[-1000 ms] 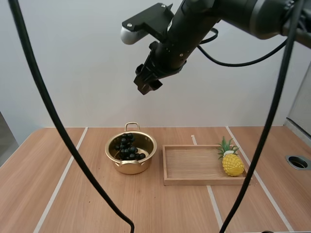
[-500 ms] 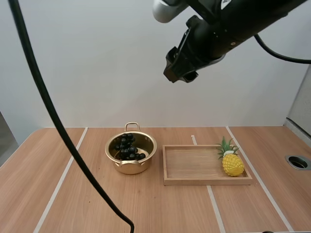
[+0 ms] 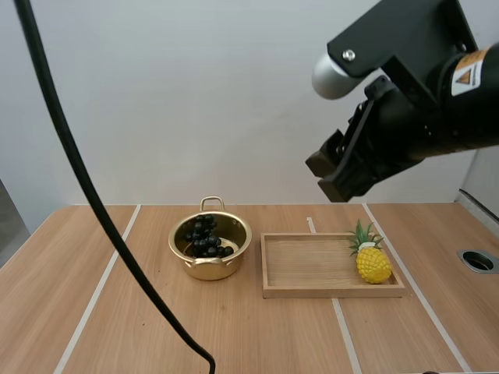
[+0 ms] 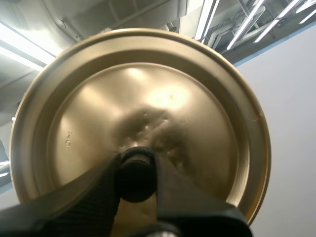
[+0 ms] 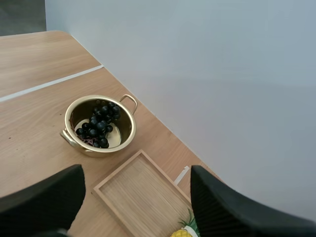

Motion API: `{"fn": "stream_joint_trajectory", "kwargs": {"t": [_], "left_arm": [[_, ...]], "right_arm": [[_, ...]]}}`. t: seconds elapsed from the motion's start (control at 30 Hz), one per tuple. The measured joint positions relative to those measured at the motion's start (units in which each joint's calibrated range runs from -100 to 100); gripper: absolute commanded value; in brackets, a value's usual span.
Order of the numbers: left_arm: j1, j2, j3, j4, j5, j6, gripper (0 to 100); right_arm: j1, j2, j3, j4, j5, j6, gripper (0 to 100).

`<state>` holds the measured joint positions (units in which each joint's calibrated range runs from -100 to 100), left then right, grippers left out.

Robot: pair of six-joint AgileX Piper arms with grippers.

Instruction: Open the pot, put the grape inside, and close it

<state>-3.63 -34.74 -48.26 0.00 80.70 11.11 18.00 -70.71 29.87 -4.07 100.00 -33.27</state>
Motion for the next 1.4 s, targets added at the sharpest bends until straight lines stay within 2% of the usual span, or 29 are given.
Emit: {"fn": "stream_joint_trajectory", "kwargs": {"t": [0.13, 0.17, 0.23, 0.27, 0.3, 0.57, 0.93, 1.17, 1.4], "left_arm": [[0.00, 0.0, 0.0, 0.0, 0.0, 0.0, 0], [0.00, 0.0, 0.0, 0.0, 0.0, 0.0, 0], [0.00, 0.0, 0.0, 0.0, 0.0, 0.0, 0], [0.00, 0.0, 0.0, 0.0, 0.0, 0.0, 0], [0.00, 0.1, 0.0, 0.0, 0.0, 0.0, 0], [0.00, 0.6, 0.0, 0.0, 0.9, 0.0, 0], [0.00, 7.7, -0.2, 0.0, 18.8, 0.0, 0], [0.00, 11.4, 0.3, -1.5, 19.3, 1.7, 0], [0.00, 11.4, 12.4, -2.2, 19.3, 4.0, 0]], "right_arm": [[0.0, -3.6, 4.9, 0.0, 0.0, 0.2, 100], [0.0, -4.0, 5.6, -0.1, 0.0, 0.2, 95], [0.0, -4.8, 6.2, -0.1, 0.0, 0.3, 42], [0.0, -5.0, 6.4, -0.1, 0.0, 0.4, 7], [0.0, -5.3, 6.4, -0.1, 0.0, 0.7, 0], [0.0, -6.0, 6.4, -0.1, 0.0, 1.7, 0], [0.0, -6.0, 6.4, -0.1, 0.0, 1.8, 0], [0.0, -6.0, 6.4, -0.1, 0.0, 2.3, 0], [0.0, -6.0, 6.4, -0.1, 0.0, 2.6, 0]]}}
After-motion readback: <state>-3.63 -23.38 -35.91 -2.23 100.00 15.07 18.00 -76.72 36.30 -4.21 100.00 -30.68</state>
